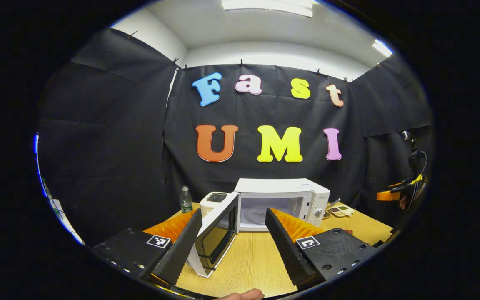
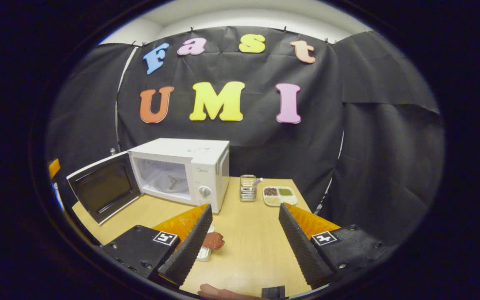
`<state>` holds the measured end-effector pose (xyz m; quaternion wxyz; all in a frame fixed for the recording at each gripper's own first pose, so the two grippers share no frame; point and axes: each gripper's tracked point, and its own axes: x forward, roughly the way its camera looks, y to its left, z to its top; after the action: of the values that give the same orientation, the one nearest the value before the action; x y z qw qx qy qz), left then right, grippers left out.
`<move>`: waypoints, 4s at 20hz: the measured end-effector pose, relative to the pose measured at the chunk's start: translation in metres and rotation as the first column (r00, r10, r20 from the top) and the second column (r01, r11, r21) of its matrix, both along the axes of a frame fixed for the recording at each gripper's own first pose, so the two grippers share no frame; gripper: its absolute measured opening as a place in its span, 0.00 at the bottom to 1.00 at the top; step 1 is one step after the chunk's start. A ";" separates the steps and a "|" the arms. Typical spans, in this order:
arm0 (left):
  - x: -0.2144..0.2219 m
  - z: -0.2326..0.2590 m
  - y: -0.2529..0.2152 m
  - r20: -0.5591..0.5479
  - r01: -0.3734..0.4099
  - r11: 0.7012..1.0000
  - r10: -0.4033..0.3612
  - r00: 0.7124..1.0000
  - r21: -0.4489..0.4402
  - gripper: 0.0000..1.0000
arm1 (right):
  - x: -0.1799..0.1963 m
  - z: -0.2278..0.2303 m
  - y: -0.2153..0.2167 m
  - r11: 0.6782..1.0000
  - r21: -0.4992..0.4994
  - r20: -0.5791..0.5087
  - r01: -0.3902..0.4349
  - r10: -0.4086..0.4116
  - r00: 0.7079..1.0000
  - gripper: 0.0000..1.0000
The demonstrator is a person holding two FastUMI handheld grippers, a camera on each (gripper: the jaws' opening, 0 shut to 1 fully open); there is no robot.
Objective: Open the microwave oven with the left hand, put the food in, and close the microwave oven.
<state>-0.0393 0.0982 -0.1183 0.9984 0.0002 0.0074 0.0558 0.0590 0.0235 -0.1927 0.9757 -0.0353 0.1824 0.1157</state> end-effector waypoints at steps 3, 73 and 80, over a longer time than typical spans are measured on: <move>0.000 0.019 -0.027 0.032 0.045 0.999 -0.045 0.998 0.007 0.93 | 0.018 -0.039 0.010 0.997 0.065 -0.159 -0.045 0.055 0.986 1.00; -0.020 -0.034 -0.013 0.046 0.092 0.996 -0.092 0.995 0.003 0.94 | 0.125 -0.076 0.382 0.997 0.026 0.297 -0.071 0.060 0.953 0.10; 0.002 -0.054 0.008 0.022 0.069 0.998 -0.069 0.997 0.002 0.93 | 0.179 -0.095 0.405 0.937 0.348 0.180 -0.023 -0.043 0.983 0.11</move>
<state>-0.0370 0.1058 -0.1719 0.9998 0.0004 -0.0034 0.0214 0.2375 0.4282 -0.2878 0.9798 0.1286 0.0677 0.1376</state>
